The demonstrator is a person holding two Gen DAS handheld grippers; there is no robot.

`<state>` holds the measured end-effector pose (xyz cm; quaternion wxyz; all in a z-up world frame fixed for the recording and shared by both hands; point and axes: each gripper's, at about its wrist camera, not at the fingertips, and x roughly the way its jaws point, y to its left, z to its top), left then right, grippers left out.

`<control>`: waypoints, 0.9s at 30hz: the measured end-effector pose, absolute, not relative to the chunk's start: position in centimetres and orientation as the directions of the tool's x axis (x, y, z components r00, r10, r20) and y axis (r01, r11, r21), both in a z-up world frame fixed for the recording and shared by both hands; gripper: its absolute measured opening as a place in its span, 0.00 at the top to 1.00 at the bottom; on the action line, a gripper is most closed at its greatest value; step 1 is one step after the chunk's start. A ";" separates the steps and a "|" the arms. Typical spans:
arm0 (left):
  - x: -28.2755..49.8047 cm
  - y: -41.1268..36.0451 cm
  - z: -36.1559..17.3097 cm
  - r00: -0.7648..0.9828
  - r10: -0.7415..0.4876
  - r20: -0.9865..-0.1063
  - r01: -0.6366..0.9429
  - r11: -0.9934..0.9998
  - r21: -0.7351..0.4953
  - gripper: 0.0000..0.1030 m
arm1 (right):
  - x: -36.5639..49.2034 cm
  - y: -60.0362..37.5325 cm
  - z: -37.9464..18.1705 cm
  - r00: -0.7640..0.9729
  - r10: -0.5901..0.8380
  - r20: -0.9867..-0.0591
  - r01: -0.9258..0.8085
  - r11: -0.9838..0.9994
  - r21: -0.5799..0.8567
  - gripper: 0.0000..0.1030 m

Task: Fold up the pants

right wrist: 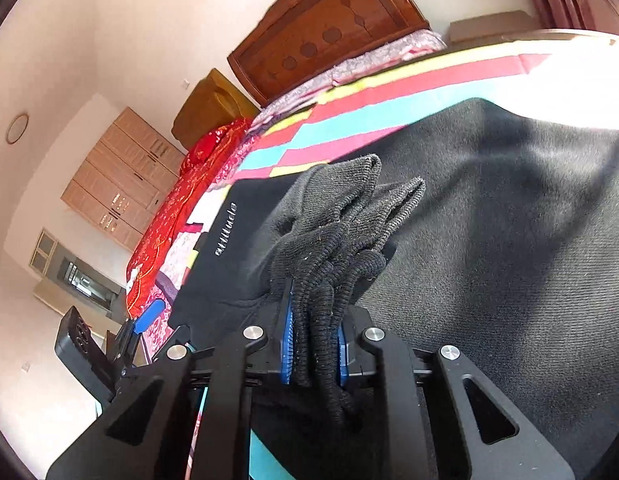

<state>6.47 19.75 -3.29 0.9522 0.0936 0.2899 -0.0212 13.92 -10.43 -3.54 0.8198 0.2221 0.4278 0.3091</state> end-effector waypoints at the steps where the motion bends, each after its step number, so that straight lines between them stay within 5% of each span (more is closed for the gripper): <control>1: 6.4 19.5 -3.2 0.833 0.016 -0.554 0.100 0.979 0.179 0.09 | 13.5 -10.9 -3.0 0.465 0.688 -0.558 -0.325 0.718 0.615 0.82; 8: 6.4 18.9 -3.5 0.827 0.021 -0.563 0.108 0.975 0.194 0.09 | 13.6 -14.0 -7.1 0.464 0.655 -0.596 -0.205 0.734 0.647 0.82; 13: 5.7 19.2 -2.1 0.843 0.048 -0.536 0.084 0.972 0.219 0.09 | 13.1 -12.7 -4.4 0.522 0.608 -0.598 -0.254 0.780 0.572 0.83; 17: 5.4 19.7 0.2 0.852 -0.040 -0.522 0.116 0.987 0.114 0.06 | 13.1 -12.5 -6.0 0.500 0.567 -0.654 -0.228 0.815 0.532 0.81; 18: 5.7 19.5 0.9 0.851 -0.063 -0.522 0.131 0.987 0.094 0.02 | 13.2 -12.6 -6.5 0.502 0.559 -0.660 -0.217 0.820 0.530 0.76; 22: 8.8 17.8 3.3 0.828 -0.103 -0.551 0.164 0.985 0.062 0.02 | 12.9 -13.8 -4.9 0.547 0.511 -0.663 -0.203 0.850 0.487 0.26; 27: 16.3 16.3 3.6 0.769 -0.165 -0.617 0.151 0.986 -0.075 0.02 | 12.7 -10.7 -1.1 0.629 0.443 -0.639 -0.338 0.896 0.288 0.26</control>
